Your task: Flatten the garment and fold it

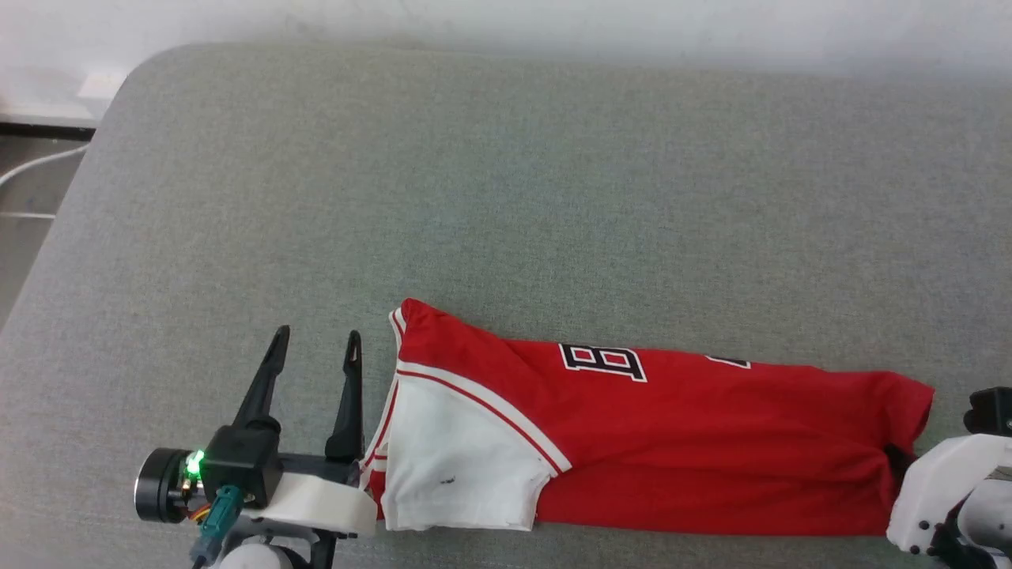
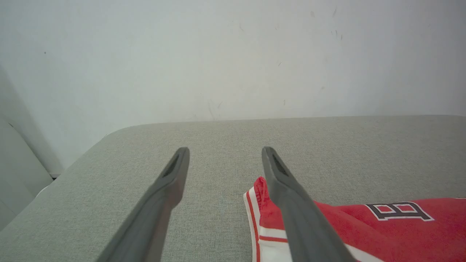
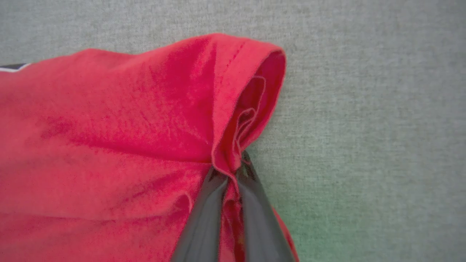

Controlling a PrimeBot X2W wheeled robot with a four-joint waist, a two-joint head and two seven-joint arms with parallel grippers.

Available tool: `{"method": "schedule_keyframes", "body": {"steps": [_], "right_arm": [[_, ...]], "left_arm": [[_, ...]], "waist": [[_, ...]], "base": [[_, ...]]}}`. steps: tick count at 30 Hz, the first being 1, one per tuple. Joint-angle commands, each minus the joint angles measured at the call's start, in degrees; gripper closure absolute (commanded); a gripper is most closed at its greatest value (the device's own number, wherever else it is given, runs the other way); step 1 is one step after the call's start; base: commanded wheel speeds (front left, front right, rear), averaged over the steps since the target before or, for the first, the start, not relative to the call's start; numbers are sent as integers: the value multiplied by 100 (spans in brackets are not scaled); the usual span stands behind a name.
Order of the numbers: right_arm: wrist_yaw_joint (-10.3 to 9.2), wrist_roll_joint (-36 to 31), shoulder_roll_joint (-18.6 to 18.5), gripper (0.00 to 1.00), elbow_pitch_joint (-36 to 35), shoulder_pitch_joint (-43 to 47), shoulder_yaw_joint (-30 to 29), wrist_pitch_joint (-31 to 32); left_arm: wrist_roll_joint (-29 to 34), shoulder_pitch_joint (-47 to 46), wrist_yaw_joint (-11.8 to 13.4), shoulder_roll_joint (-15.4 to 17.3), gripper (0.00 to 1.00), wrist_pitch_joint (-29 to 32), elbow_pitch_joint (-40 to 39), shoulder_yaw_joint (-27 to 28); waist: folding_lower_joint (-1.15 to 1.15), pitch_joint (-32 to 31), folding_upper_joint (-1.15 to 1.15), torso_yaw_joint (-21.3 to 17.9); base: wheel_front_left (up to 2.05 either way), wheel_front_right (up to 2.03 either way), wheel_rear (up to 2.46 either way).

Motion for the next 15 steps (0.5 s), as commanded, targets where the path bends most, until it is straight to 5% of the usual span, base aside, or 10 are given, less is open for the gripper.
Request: {"method": "schedule_keyframes", "body": {"steps": [1,9,15], "right_arm": [[1,-152,-68,100,113,53,-72,-98],[1,-741,-596,100,97,14,-848,-279],[1,-684,-672,100,52,85,-873,-220]], "left_arm": [[55,55,-92,-49,0,-27,45,63],[113,117,-248,-157,0,-27,60,192],[135,151,-311,-232,0,-27,86,246]], "waist": [[0,-123,0,-70],[0,-265,0,-152],[0,-340,0,-181]], "base": [[0,0,0],[0,0,0],[0,0,0]]}}
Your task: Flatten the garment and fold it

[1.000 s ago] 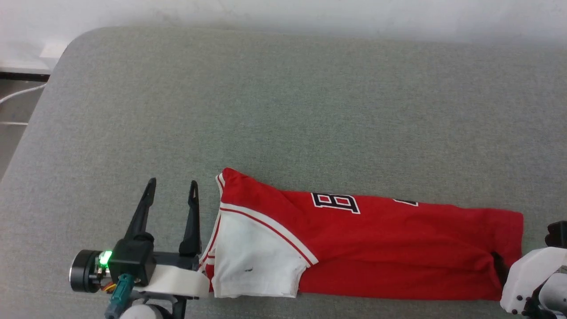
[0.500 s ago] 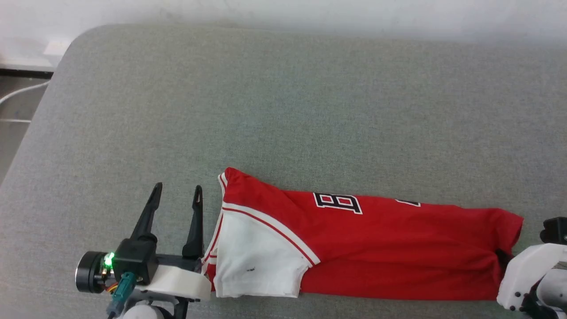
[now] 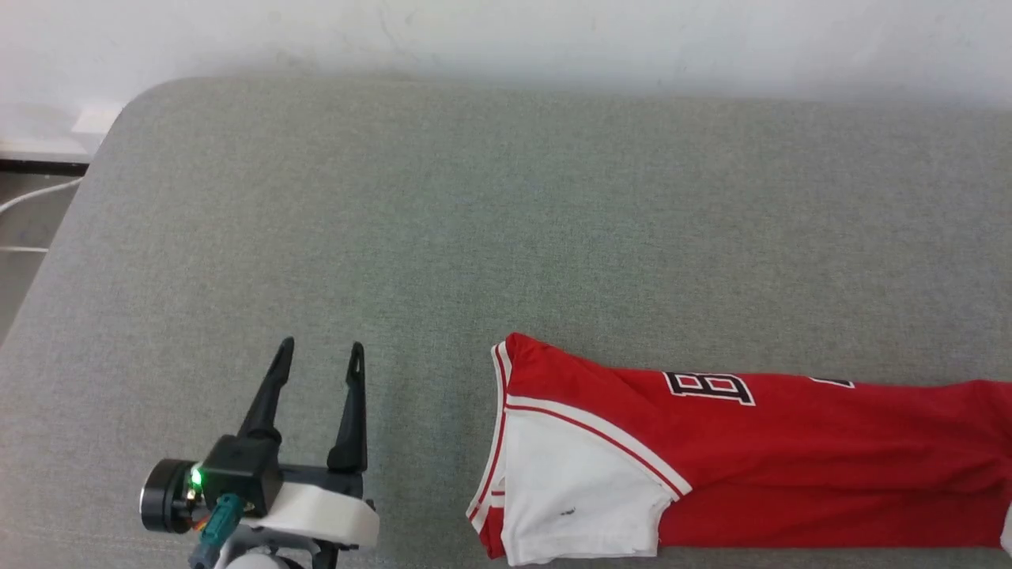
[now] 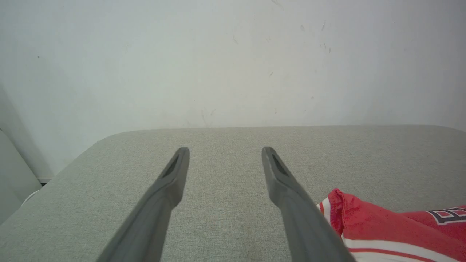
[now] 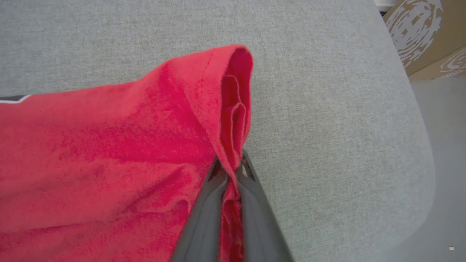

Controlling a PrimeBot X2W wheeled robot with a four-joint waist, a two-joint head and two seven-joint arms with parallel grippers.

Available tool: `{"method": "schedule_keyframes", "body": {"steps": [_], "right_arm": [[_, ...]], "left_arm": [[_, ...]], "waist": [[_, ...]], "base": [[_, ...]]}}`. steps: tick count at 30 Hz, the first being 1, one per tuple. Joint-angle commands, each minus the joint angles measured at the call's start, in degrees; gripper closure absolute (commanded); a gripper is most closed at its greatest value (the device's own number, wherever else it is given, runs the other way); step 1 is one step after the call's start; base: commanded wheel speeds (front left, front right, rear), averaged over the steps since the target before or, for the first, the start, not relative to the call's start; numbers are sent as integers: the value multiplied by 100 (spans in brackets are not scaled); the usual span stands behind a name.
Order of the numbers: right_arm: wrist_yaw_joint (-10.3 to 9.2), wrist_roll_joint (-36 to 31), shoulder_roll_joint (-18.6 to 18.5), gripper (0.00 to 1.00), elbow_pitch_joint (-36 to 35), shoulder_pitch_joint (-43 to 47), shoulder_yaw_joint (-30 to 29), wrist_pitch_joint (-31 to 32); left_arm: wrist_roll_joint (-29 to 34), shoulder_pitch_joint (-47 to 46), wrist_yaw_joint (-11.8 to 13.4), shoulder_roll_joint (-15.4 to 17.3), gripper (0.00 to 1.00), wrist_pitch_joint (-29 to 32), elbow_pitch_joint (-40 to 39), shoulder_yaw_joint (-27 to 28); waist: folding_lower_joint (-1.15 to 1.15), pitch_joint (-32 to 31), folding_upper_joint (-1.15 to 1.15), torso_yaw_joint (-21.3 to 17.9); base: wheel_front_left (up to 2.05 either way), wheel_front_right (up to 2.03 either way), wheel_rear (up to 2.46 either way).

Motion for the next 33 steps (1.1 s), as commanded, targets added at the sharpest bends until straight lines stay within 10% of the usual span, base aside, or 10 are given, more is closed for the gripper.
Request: {"method": "schedule_keyframes", "body": {"steps": [1,19,33], "right_arm": [[-12,69,19,100,-77,85,60,25],[-12,1463,390,100,-2707,1121,1996,1138],[-12,1993,1154,100,-1825,143,3103,878]], "left_arm": [[58,76,-65,-41,0,-27,31,33],[96,327,-260,-220,0,-27,129,144],[162,278,-328,-271,0,-27,242,204]], "waist": [[0,-45,0,-12],[0,-484,0,402],[0,-398,0,1182]], "base": [[0,0,0],[0,0,0],[0,0,0]]}}
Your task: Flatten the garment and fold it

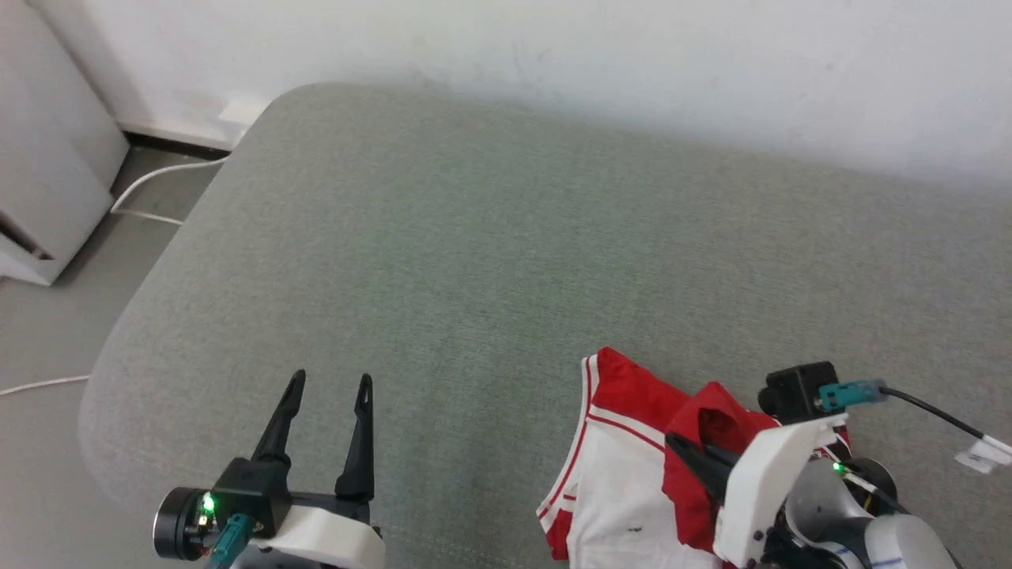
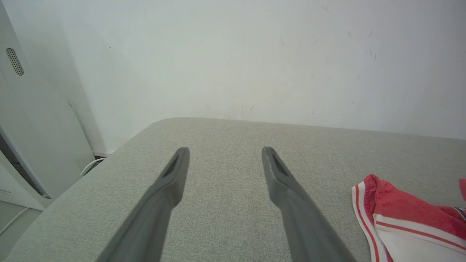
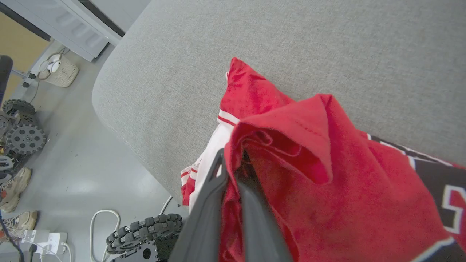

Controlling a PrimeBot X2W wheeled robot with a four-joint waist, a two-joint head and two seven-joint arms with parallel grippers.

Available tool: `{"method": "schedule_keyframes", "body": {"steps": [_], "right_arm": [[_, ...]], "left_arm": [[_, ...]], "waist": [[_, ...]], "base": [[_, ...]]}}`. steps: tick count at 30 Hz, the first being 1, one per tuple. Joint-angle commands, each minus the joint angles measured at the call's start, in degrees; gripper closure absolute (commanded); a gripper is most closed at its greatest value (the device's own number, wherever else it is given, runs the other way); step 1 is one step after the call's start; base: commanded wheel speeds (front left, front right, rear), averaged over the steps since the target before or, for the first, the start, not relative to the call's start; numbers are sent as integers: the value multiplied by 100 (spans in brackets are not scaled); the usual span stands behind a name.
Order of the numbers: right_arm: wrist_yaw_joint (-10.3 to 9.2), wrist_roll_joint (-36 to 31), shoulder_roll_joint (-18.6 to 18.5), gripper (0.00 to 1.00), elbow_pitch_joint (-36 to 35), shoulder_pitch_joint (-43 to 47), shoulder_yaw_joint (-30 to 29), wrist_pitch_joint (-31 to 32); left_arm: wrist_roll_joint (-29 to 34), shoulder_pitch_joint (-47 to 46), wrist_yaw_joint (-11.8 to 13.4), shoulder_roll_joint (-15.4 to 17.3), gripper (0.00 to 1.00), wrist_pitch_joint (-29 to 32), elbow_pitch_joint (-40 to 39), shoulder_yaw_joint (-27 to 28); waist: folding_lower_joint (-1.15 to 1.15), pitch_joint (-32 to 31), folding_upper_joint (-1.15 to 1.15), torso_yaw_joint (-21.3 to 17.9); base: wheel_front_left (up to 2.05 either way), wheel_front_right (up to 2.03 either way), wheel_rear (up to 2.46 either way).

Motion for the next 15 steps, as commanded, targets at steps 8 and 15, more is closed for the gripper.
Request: {"method": "schedule_keyframes", "body": {"steps": [8,15], "right_arm": [[-5,-123,82,100,1126,-562,380,-535],[-5,-192,29,0,1692,-877,982,-1116]], "left_arm": [[-15,-69,-62,-55,0,-27,145,-61],[-38,-115,-16,-76,0,-27,187,-40]], "waist": [[0,216,0,503],[0,240,0,503]], "base": [[0,0,0],[0,0,0]]}}
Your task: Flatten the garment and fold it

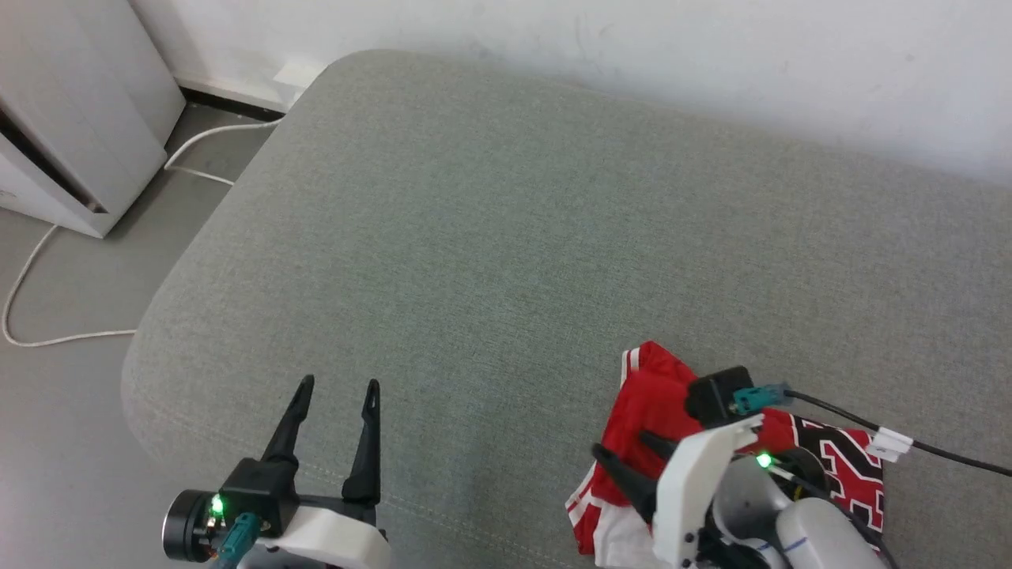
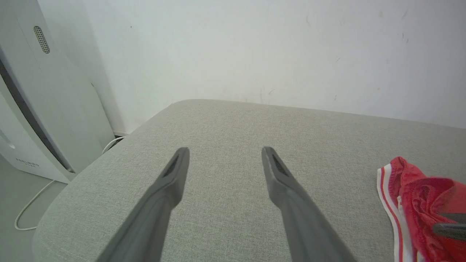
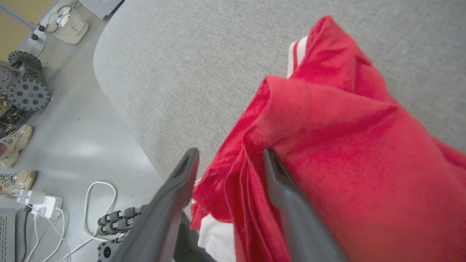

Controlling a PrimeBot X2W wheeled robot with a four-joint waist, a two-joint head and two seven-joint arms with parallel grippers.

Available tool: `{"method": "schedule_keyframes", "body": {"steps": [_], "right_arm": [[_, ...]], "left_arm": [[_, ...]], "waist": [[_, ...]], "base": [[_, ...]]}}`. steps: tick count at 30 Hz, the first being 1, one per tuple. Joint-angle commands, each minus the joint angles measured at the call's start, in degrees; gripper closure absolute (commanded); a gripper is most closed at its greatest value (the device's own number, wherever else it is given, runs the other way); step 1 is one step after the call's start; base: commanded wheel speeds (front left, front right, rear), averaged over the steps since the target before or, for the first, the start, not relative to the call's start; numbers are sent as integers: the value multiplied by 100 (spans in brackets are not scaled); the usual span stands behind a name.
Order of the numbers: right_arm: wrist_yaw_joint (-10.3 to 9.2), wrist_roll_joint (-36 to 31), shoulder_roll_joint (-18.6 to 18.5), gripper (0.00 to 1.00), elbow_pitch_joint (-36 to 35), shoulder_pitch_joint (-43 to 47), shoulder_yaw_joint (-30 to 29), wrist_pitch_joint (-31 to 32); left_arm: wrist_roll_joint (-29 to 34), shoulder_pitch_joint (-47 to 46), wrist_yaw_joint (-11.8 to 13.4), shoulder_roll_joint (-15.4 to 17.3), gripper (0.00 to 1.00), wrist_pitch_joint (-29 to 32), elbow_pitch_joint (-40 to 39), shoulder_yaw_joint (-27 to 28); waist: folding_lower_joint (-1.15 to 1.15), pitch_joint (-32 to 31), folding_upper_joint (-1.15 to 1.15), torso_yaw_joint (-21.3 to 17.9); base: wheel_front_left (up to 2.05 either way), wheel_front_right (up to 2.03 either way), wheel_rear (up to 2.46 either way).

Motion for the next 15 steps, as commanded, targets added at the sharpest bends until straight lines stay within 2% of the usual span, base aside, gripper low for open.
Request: {"method": "schedule_keyframes", "body": {"steps": [1,6,11,15], "right_arm": [[-5,89,6,0,6,-157,148,-147],[-5,136,-236,0,-39,-369,511,-493],[-5,-397,-899,0,-272,-728,688,-1123],[-5,-1020,-1440,0,-371,-1009,509,-1768]], "left_arm": [[-43,-86,39,-30,0,-27,0,22],[-94,-79,42,-39,0,-27,6,63],[-80,-63,8,-43,0,-27,-6,98],[-58,-45,-10,-44,0,-27,-17,160]], "waist": [[0,-30,0,-53],[0,-149,0,-227],[0,-270,0,-497],[0,-343,0,-771]], "base": [[0,0,0],[0,0,0],[0,0,0],[0,0,0]]}}
